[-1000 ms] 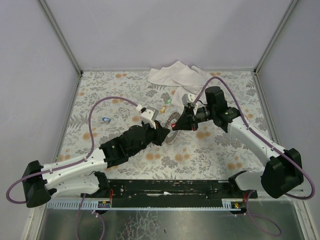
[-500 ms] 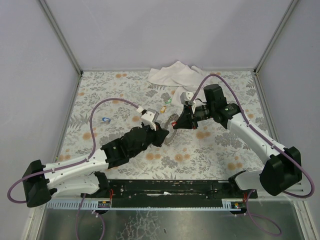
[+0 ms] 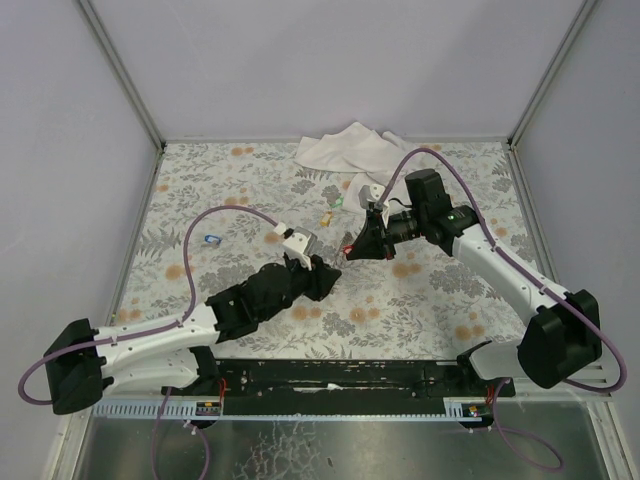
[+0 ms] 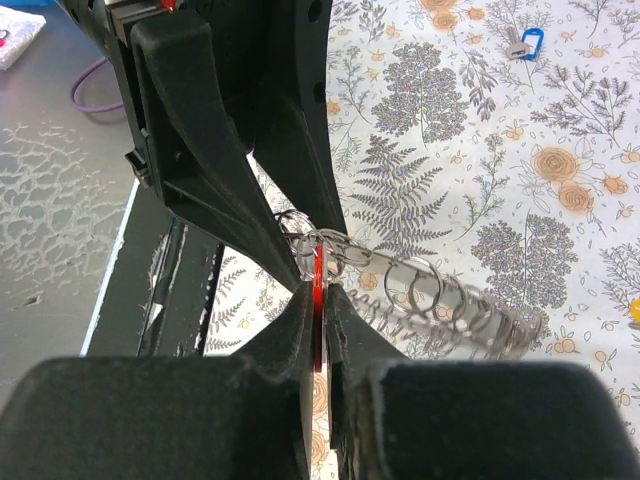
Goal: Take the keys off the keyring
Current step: Pick up the key from the keyring.
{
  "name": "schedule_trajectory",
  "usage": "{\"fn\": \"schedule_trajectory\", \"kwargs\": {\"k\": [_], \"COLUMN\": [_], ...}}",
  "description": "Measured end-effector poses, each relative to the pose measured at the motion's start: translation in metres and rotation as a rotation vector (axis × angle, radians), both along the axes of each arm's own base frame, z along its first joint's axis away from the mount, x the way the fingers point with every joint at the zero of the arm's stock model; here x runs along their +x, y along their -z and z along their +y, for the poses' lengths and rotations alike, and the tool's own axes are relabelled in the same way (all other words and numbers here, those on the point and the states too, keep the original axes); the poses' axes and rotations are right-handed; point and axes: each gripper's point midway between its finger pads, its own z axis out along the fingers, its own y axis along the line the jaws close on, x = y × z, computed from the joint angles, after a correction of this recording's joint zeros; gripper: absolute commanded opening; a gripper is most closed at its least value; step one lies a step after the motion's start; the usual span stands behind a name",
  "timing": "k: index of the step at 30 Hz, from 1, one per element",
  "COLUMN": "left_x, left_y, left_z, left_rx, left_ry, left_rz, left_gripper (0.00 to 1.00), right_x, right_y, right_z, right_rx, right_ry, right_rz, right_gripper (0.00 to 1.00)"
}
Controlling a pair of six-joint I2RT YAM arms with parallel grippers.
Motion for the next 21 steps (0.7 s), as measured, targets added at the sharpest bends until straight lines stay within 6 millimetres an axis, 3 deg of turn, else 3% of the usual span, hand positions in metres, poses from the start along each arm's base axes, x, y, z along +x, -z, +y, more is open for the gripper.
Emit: {"fn": "schedule_trajectory", "kwargs": {"k": [7,15,21], "left_x": [-0.007,-0.022,-0.033], "left_y": [0.005,-0.017,-0.031], "left_z": [0.009,0.023,0.032], "left_rx": [-0.004,-0.082,-0.143], "left_ry": [0.021,0.085,0.140], "left_rz": [-0.028,-0.148,-0.295], "left_gripper": [0.46,0.58,0.59], "right_x": [-0.001,-0.001,-0.003], "right_y": [0.001,0.001,0.000], "right_z": [0.000,0.001,0.001], "right_rx": [0.001,-0.001,0.007], "right_ry": [-0.002,-0.001,-0.009], "right_rz": [0.016,0.034,0.042], "right_gripper": [0.00,0.00,0.00]}}
